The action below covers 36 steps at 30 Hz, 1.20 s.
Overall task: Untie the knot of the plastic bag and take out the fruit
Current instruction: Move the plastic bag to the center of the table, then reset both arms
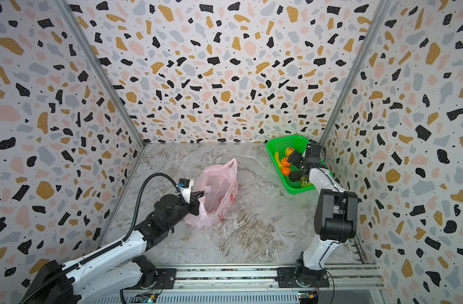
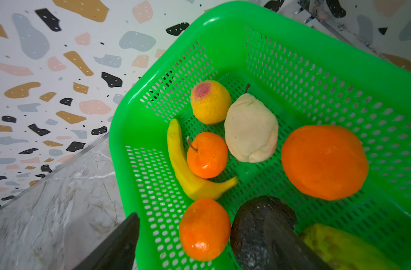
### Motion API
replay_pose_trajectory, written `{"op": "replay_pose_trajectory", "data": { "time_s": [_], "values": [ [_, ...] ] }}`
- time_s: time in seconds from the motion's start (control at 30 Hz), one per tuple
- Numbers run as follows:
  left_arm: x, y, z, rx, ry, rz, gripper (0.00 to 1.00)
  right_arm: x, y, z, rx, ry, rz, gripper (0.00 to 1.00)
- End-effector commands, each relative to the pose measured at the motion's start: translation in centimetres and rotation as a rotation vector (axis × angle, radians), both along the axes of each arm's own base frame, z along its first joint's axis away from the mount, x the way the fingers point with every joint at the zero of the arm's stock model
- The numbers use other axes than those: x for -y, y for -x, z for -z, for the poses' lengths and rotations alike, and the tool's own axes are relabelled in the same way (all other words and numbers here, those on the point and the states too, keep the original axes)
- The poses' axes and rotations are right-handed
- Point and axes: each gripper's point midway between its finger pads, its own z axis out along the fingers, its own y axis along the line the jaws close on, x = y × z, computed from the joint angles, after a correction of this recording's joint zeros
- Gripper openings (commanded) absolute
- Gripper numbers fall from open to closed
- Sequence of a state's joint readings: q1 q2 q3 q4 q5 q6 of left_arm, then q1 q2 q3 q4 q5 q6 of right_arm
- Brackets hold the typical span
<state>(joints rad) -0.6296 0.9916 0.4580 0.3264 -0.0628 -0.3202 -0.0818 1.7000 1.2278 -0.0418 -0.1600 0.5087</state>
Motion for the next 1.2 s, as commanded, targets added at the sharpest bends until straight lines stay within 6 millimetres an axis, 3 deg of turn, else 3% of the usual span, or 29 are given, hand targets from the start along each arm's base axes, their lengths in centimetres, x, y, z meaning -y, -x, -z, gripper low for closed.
{"op": "replay_pose_trajectory", "data": {
  "time_s": [0.0,0.07,0.13,0.2,0.23,0.3,0.53,0.67,0.83,0.97,1.17],
  "values": [
    [-0.2,-1.7,-3.5,0.108,0.027,-0.035,0.12,-1.1,1.5,-3.1,0.056,0.046,-0.039,0.85],
    [-0.4,-2.0,-4.0,0.120,0.025,-0.047,0.45,-1.8,2.5,-3.5,0.058,0.073,-0.065,0.87],
    [-0.6,-2.0,-4.5,0.130,0.018,-0.052,0.64,-2.3,3.6,-3.7,0.063,0.098,-0.082,0.89],
    [-0.8,-1.8,-5.3,0.149,0.018,-0.057,0.78,-2.3,4.8,-3.9,0.067,0.112,-0.085,0.90],
    [-1.0,-1.6,-5.8,0.161,0.022,-0.058,0.90,-2.4,5.4,-3.9,0.069,0.115,-0.092,0.91],
    [-1.4,-1.2,-7.1,0.187,0.029,-0.060,0.96,-2.5,6.4,-4.1,0.079,0.129,-0.104,0.93],
    [-3.9,0.6,-12.3,0.301,0.054,-0.125,1.00,-3.3,8.9,-4.4,0.114,0.213,-0.156,0.99],
    [-6.3,0.0,-10.5,0.265,-0.056,-0.241,1.00,-4.6,10.3,-4.2,0.154,0.267,-0.210,0.99],
    [-11.4,-1.4,-8.2,0.229,-0.118,-0.452,1.00,-6.8,12.1,-3.6,0.223,0.363,-0.286,0.99],
    [-15.4,-2.6,-5.7,0.197,-0.138,-0.587,1.00,-7.0,12.8,-2.1,0.251,0.432,-0.307,0.99],
    [-18.4,-3.5,-3.3,0.253,-0.188,-0.702,1.00,-6.0,13.3,0.2,0.343,0.566,-0.274,0.99]
  ]
}}
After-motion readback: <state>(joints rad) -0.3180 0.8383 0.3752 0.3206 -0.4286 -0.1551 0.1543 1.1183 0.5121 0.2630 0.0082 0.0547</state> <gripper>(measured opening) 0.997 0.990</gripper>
